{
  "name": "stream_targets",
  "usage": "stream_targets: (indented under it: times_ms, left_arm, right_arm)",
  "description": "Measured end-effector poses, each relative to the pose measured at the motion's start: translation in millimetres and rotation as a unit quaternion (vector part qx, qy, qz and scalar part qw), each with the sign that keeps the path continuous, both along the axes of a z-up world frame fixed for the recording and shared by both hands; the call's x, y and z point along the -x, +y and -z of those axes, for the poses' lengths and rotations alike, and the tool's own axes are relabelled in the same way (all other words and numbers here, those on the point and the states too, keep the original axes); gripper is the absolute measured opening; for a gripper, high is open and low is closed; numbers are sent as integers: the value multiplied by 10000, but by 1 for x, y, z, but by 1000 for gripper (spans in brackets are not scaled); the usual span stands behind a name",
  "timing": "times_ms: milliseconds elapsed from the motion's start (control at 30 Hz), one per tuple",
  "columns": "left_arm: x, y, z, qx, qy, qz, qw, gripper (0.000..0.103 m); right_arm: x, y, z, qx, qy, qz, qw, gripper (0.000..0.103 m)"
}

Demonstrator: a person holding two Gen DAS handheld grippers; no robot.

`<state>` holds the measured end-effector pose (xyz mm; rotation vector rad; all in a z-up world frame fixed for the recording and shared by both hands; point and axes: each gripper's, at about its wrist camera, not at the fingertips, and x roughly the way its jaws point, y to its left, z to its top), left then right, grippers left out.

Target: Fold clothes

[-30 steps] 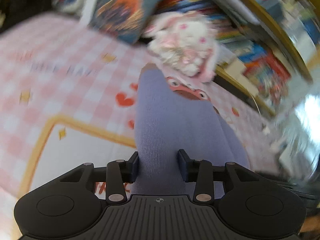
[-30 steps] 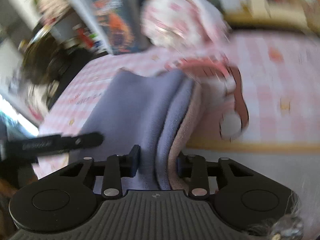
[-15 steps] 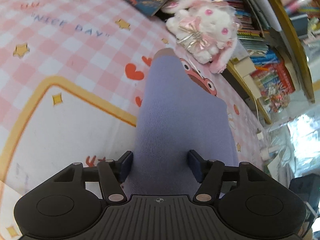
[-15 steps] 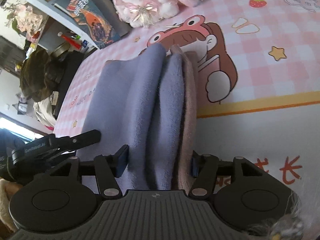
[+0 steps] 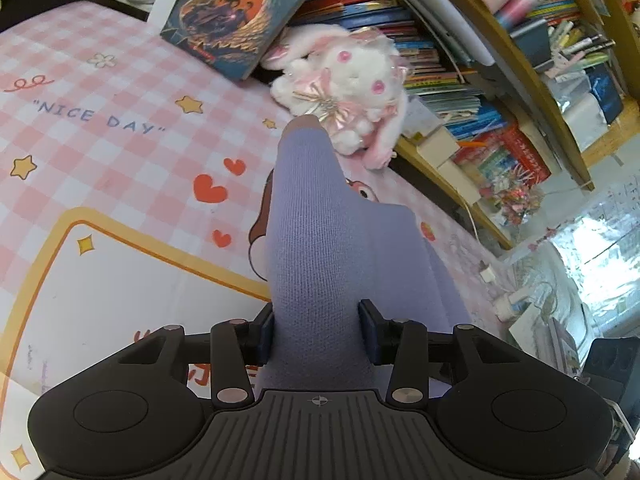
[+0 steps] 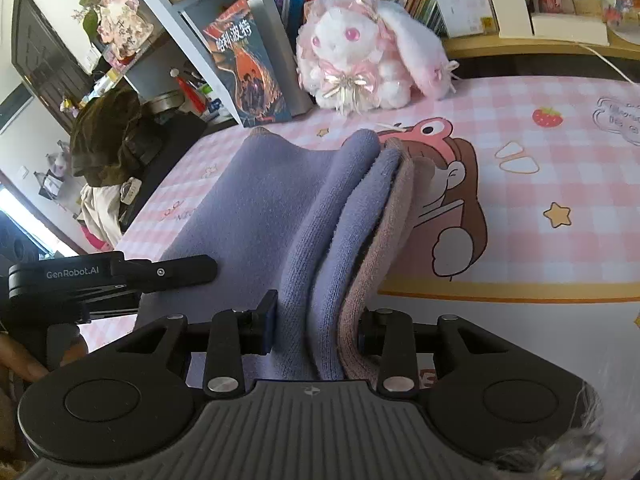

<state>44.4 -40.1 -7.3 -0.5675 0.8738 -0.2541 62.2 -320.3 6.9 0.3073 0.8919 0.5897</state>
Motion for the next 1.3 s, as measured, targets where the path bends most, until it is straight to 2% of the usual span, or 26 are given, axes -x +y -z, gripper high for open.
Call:
stream_targets:
  times_ms: [533, 1300]
  left_arm:
    - [10, -21, -12, 42, -269, 236, 9994, 41]
    - [14, -30, -14, 104, -257, 430, 9987, 41]
  right_arm:
    - [25, -23, -10, -23, -210, 305, 9993, 32]
    - [41, -34, -11, -32, -281, 525, 9982, 32]
